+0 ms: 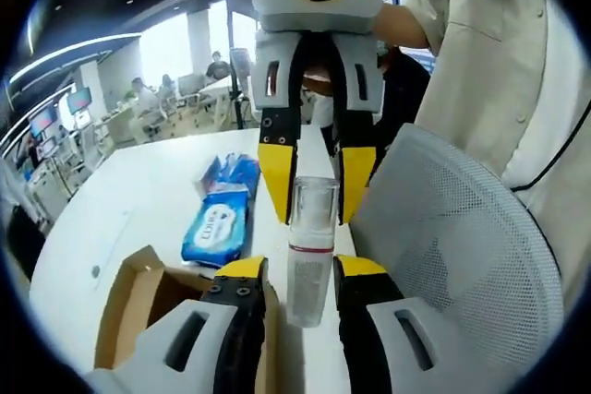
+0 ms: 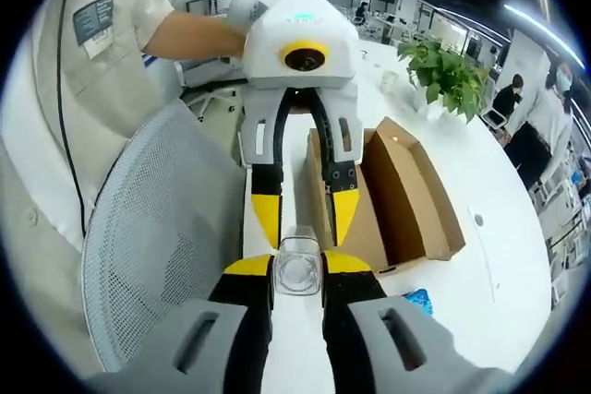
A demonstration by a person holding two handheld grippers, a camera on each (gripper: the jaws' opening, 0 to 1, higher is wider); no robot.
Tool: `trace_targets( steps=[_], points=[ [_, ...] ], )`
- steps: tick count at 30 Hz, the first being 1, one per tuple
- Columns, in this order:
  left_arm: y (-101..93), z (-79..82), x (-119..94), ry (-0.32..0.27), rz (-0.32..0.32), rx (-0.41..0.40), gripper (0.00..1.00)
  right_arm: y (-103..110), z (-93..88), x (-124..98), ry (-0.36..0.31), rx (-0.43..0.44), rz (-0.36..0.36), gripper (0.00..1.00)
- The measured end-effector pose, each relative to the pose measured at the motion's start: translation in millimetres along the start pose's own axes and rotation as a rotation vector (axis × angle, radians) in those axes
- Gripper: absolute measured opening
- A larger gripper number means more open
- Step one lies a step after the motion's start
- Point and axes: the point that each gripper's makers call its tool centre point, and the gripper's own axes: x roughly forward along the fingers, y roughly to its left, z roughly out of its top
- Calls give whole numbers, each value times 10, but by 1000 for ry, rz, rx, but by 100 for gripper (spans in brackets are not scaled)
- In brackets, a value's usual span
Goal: Operate the shoe box by opening the lid, removing the specified soft item, and placing it in the target area until the item is outside and the box remains undamaged.
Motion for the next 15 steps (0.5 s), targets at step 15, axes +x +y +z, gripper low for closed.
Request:
trace_targets(
  steps=[15],
  points=[
    [142, 24, -359, -158, 125, -119, 43, -304, -131, -243, 72, -50, -25, 16]
  ],
)
